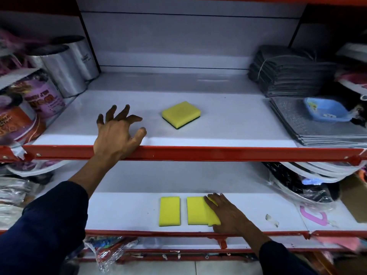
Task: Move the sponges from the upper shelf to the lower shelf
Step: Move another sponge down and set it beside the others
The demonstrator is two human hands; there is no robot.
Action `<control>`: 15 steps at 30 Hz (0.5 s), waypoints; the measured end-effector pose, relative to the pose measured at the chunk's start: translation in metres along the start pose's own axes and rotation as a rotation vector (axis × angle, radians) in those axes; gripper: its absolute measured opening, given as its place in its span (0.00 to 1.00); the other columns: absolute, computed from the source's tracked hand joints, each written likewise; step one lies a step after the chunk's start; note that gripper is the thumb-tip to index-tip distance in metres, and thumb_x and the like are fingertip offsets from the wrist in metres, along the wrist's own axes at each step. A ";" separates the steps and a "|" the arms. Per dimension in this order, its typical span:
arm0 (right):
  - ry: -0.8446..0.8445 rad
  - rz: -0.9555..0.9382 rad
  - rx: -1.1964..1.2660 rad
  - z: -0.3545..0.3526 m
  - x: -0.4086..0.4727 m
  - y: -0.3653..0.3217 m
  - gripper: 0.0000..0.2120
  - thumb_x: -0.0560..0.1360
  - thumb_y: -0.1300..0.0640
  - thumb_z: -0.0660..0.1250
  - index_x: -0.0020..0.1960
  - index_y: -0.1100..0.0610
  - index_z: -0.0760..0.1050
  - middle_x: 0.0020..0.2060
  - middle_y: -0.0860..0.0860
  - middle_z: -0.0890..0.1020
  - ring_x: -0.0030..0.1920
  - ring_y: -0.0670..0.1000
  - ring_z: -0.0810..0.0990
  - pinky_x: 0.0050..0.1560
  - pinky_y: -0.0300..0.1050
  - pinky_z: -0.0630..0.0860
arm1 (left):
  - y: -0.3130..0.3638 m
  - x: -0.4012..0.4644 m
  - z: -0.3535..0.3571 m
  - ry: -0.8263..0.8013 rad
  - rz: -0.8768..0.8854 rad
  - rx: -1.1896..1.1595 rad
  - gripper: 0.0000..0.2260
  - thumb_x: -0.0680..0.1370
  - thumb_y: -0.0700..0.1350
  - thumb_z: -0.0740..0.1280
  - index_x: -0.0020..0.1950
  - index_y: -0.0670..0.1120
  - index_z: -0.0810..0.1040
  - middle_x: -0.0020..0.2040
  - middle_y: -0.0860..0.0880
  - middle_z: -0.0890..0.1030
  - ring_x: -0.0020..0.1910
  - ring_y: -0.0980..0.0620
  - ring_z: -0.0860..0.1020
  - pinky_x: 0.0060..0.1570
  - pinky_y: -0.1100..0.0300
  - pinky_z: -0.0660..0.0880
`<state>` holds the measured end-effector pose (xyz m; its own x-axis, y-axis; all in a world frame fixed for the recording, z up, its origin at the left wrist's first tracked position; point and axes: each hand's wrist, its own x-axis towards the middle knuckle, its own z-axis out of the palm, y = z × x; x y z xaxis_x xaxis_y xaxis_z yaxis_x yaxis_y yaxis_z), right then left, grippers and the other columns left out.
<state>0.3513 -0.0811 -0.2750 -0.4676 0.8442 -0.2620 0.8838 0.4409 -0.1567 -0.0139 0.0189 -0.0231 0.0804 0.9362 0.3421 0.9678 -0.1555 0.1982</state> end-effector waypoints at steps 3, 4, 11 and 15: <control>0.054 -0.074 -0.042 -0.008 -0.002 -0.015 0.50 0.64 0.35 0.66 0.78 0.57 0.54 0.75 0.60 0.67 0.75 0.60 0.66 0.77 0.54 0.57 | -0.001 -0.001 0.000 -0.007 0.002 0.001 0.28 0.72 0.65 0.50 0.66 0.58 0.75 0.79 0.47 0.65 0.79 0.42 0.56 0.74 0.32 0.55; 0.081 -0.089 -0.035 -0.015 -0.003 -0.020 0.49 0.67 0.36 0.65 0.79 0.56 0.51 0.78 0.59 0.59 0.78 0.59 0.58 0.77 0.55 0.50 | -0.001 -0.001 0.000 -0.008 0.001 -0.004 0.28 0.72 0.65 0.50 0.66 0.58 0.75 0.79 0.47 0.65 0.79 0.41 0.56 0.74 0.32 0.55; 0.530 -0.275 -0.054 -0.091 -0.007 -0.059 0.38 0.76 0.45 0.65 0.79 0.57 0.54 0.80 0.54 0.55 0.80 0.54 0.50 0.79 0.55 0.56 | 0.003 -0.002 -0.004 0.001 0.003 -0.026 0.31 0.71 0.66 0.49 0.67 0.57 0.75 0.79 0.47 0.65 0.80 0.42 0.55 0.74 0.31 0.54; 0.888 -0.313 -0.126 -0.140 -0.011 -0.085 0.33 0.74 0.50 0.68 0.76 0.59 0.63 0.77 0.55 0.64 0.78 0.57 0.59 0.78 0.56 0.59 | 0.002 -0.006 -0.003 -0.007 0.003 -0.023 0.31 0.71 0.66 0.48 0.68 0.57 0.75 0.79 0.47 0.65 0.79 0.41 0.55 0.74 0.31 0.53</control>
<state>0.2832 -0.0849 -0.1250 -0.5455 0.5828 0.6023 0.7402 0.6720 0.0202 -0.0127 0.0122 -0.0223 0.0849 0.9378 0.3368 0.9617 -0.1655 0.2184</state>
